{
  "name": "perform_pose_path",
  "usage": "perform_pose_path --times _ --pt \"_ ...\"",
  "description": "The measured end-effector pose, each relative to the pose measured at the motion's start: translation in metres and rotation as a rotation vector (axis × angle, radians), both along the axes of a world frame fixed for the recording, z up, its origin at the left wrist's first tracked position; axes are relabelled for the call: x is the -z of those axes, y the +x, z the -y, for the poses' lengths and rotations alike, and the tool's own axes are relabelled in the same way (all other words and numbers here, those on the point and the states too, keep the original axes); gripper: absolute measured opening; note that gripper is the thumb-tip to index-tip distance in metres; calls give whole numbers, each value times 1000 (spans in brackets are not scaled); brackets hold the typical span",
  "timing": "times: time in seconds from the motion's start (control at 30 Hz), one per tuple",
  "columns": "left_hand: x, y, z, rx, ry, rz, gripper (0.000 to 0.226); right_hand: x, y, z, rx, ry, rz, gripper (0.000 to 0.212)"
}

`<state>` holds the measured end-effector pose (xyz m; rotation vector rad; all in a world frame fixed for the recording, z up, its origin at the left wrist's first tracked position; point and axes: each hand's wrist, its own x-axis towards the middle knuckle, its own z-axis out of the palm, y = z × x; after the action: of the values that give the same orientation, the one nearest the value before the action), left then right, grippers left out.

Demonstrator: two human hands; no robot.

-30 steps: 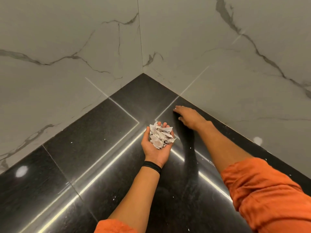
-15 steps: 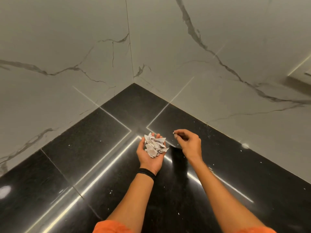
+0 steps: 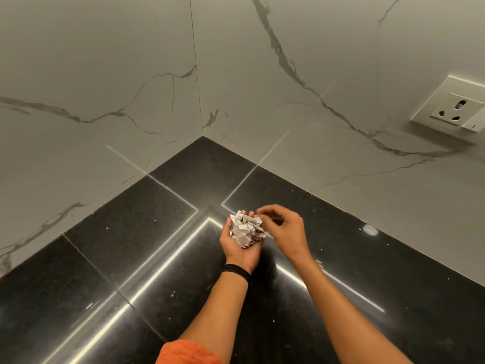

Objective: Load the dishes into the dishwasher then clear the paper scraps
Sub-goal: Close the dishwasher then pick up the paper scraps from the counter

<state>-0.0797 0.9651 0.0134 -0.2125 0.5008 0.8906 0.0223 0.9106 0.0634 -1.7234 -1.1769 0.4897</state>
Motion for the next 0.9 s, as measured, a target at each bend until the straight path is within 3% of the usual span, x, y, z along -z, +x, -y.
perform_pose_path --times 0.07,0.27,0.4,0.63,0.7,0.83,0.9 --pt "4 1 -6 -1 -12 -25 55 8 22 -9 66 -83 16 16" --pt "14 -1 -22 -36 -54 -23 41 50 65 -20 27 -456 236 20" --pt "20 0 -27 -28 -40 -37 42 65 59 -24 -7 -463 290 21" --pt "20 0 -31 -29 -29 -115 45 64 53 -33 -77 -463 558 15" --pt "20 0 -28 -25 -26 -131 45 65 53 -35 -85 -476 503 16" --pt "20 -1 -24 -33 -29 -157 48 52 45 -33 71 -355 23 16" --pt "20 -2 -19 -23 -16 -134 53 37 32 -26 52 -247 -85 16"
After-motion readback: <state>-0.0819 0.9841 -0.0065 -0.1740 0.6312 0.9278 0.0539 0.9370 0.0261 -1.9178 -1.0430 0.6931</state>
